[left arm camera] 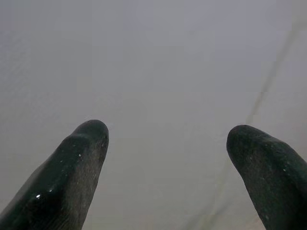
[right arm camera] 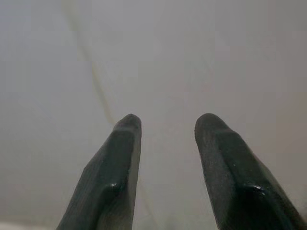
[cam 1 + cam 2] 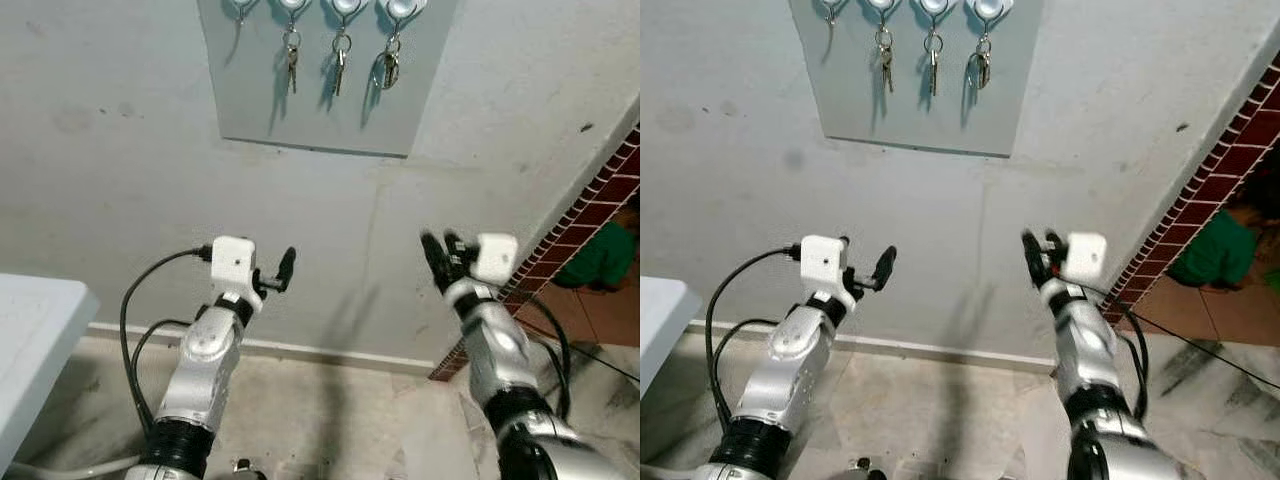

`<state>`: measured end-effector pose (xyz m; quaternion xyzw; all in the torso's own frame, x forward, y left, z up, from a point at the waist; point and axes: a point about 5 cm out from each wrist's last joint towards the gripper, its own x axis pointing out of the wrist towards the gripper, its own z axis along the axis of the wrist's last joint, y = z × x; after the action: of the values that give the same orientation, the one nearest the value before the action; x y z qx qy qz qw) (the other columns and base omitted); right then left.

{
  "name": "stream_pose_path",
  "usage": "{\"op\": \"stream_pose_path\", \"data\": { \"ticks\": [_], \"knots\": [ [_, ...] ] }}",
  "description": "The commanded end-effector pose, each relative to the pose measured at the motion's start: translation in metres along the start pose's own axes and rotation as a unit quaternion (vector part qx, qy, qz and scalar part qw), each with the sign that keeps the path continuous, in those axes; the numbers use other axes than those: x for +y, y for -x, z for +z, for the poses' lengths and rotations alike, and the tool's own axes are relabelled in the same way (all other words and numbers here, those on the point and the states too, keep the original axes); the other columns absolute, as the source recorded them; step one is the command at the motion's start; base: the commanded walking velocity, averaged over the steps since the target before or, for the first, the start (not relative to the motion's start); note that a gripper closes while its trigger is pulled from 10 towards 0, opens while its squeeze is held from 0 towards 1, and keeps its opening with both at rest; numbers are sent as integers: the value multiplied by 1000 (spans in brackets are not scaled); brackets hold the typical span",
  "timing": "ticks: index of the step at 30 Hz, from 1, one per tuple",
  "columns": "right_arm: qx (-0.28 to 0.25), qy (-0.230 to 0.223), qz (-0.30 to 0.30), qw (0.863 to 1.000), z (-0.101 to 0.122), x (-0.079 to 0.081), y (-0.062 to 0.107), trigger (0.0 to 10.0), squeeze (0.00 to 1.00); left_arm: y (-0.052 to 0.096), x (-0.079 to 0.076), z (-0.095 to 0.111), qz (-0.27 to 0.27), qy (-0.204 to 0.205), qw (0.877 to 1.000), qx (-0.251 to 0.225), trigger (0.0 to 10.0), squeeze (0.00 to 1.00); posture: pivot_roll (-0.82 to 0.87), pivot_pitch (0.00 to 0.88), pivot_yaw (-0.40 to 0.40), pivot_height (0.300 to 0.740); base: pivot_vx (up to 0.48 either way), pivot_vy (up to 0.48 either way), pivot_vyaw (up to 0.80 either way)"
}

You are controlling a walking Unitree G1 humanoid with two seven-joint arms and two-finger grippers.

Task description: Hang keys on a hook

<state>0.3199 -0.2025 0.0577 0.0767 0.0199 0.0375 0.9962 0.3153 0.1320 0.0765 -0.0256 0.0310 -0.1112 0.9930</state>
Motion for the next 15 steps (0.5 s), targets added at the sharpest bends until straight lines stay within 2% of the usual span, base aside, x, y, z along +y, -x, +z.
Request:
{"op": "stream_pose_path", "data": {
  "ticks": [1,3,4,6,8,9,10,11,12,14,15],
  "knots": [
    [18,4,-13,1000,-9,-3,5,10000,0,4,2,-14,0,16,1000,22,10000,0,-52,94,16,732,0,0,0],
    [42,7,-27,999,-20,-6,13,10000,0,7,3,-27,1,31,998,45,10000,0,-53,90,19,732,0,0,0],
    [85,24,-42,995,-39,-9,27,10000,0,17,8,-52,15,44,994,97,10000,0,-58,86,22,732,0,0,0],
    [95,28,-45,994,-44,-9,31,10000,0,20,9,-58,19,47,993,110,10000,0,-58,86,22,732,0,0,0],
    [135,24,-52,989,-61,-9,45,10000,0,32,9,-79,21,62,987,148,10000,0,-67,83,30,732,0,0,0],
    [135,24,-52,989,-61,-9,45,10000,0,32,9,-79,21,62,987,148,10000,0,-67,83,30,732,0,0,0],
    [173,35,-51,983,-77,-7,58,10000,0,43,9,-94,31,67,980,185,10000,0,-68,72,35,732,0,0,0],
    [217,44,-56,974,-92,-6,71,10000,0,54,9,-108,32,49,974,218,10000,0,-73,78,33,732,0,0,0],
    [217,44,-56,974,-92,-6,71,10000,0,54,9,-108,32,49,974,218,10000,0,-73,78,33,732,0,0,0],
    [269,63,-50,960,-111,-3,91,10000,0,71,8,-125,31,47,963,263,10000,0,-70,66,29,732,0,0,0],
    [282,66,-52,956,-116,-3,96,10000,0,75,8,-129,33,39,960,276,10000,0,-70,66,29,732,0,0,0]
  ]
}}
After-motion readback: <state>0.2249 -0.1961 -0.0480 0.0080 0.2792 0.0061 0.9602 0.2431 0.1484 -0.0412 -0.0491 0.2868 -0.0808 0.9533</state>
